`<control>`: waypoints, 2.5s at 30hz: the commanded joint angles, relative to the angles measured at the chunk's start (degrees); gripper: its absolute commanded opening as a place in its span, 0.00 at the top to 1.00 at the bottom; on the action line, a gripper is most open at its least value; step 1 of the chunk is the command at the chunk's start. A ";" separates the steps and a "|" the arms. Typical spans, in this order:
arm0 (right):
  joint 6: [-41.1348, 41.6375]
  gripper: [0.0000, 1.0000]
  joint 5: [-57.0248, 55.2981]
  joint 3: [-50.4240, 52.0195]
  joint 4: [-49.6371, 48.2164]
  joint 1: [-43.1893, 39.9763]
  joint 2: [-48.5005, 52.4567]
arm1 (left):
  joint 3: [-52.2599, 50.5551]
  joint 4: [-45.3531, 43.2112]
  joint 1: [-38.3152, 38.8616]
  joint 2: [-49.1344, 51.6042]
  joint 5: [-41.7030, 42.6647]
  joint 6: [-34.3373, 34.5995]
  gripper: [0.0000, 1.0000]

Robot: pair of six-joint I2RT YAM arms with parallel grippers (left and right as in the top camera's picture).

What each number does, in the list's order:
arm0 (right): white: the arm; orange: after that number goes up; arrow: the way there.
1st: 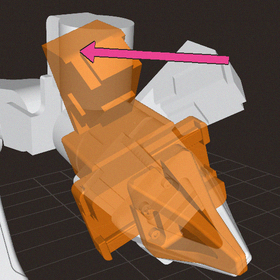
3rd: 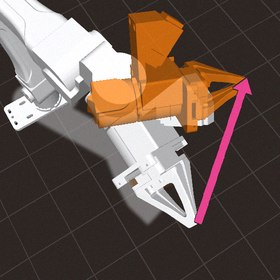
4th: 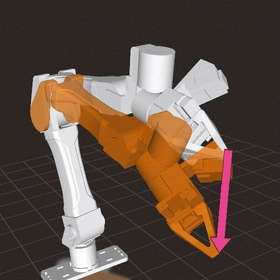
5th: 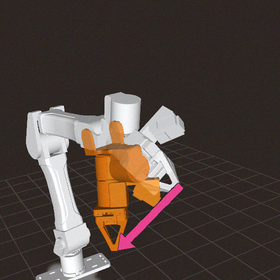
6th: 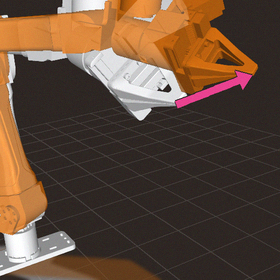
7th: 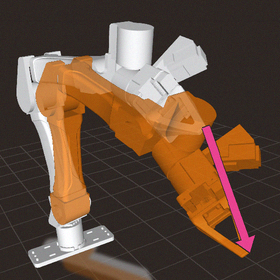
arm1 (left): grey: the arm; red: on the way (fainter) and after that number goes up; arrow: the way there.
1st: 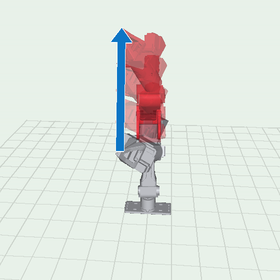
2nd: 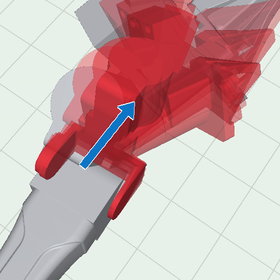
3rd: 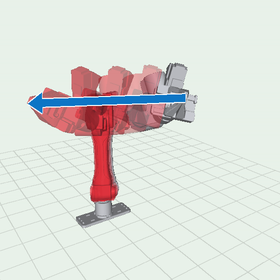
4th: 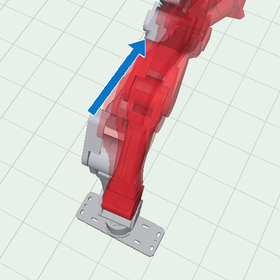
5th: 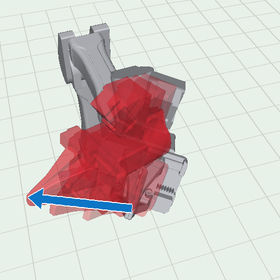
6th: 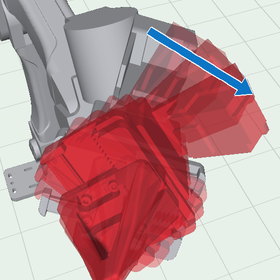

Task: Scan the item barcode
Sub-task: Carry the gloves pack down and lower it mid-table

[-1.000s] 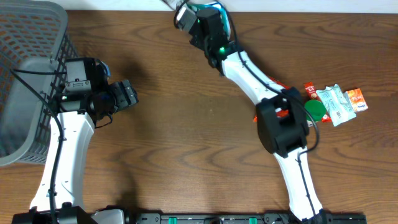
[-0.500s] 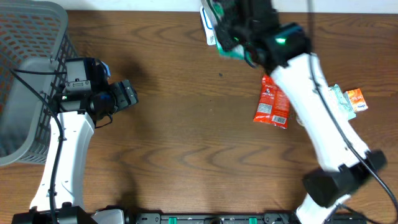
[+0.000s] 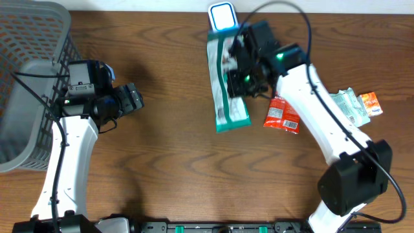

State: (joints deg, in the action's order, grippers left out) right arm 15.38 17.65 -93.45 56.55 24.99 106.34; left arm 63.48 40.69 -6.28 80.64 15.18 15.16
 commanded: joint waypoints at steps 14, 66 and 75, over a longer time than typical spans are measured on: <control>5.77 0.55 -8.92 22.62 -18.99 -0.20 0.33 | 0.87 0.22 -0.17 0.39 0.68 -0.50 0.09; 6.58 0.75 -9.62 30.29 -26.67 -3.74 -6.99 | 0.87 0.22 -0.17 0.39 0.68 -0.52 0.09; 8.41 0.76 -9.68 30.29 -31.98 2.75 -4.81 | 0.87 0.22 -0.17 0.39 0.68 -0.50 0.09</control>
State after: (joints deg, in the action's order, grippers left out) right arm 22.20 7.64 -62.63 25.76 24.86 100.14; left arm 63.48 40.71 -6.28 80.64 15.18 15.16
